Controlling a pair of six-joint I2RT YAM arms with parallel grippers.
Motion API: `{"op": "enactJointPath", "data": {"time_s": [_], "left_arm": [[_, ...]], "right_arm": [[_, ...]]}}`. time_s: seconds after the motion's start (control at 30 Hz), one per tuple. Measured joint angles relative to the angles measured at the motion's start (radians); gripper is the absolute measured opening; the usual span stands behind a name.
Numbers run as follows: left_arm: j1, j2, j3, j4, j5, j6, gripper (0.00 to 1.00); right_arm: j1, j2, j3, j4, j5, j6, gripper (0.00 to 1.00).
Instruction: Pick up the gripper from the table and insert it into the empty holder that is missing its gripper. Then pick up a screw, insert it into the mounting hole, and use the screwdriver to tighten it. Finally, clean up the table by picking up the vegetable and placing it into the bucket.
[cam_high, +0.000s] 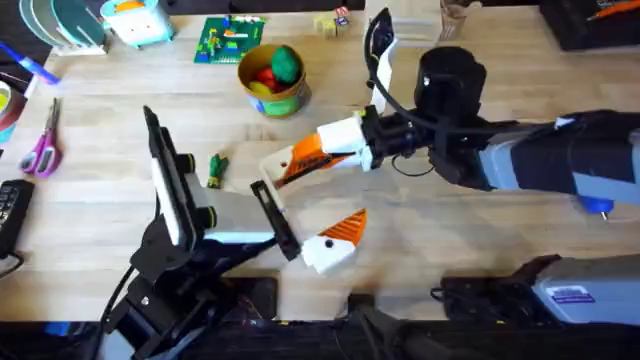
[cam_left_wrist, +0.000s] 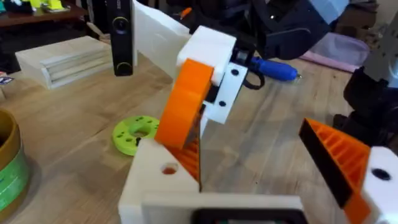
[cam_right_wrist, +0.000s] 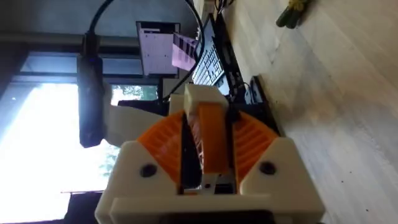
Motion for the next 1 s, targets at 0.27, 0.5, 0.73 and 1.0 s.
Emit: {"op": "enactJointPath", "data": {"time_s": [0.27, 0.5, 0.73, 1.0], "left_arm": [[-0.002, 0.000, 0.000, 0.000, 0.019, 0.003, 0.993], [-0.004, 0.000, 0.000, 0.000, 0.023, 0.003, 0.993], [-0.004, 0.000, 0.000, 0.000, 0.023, 0.003, 0.993], [-0.004, 0.000, 0.000, 0.000, 0.023, 0.003, 0.993]], "right_arm": [[-0.032, 0.000, 0.000, 0.021, -0.025, 0.010, 0.510], [-0.068, 0.000, 0.000, 0.019, 0.026, -0.028, 0.904], [-0.224, 0.000, 0.005, 0.017, 0.163, -0.140, 0.919], [-0.277, 0.000, 0.184, -0.392, 0.210, -0.458, 0.928]]}}
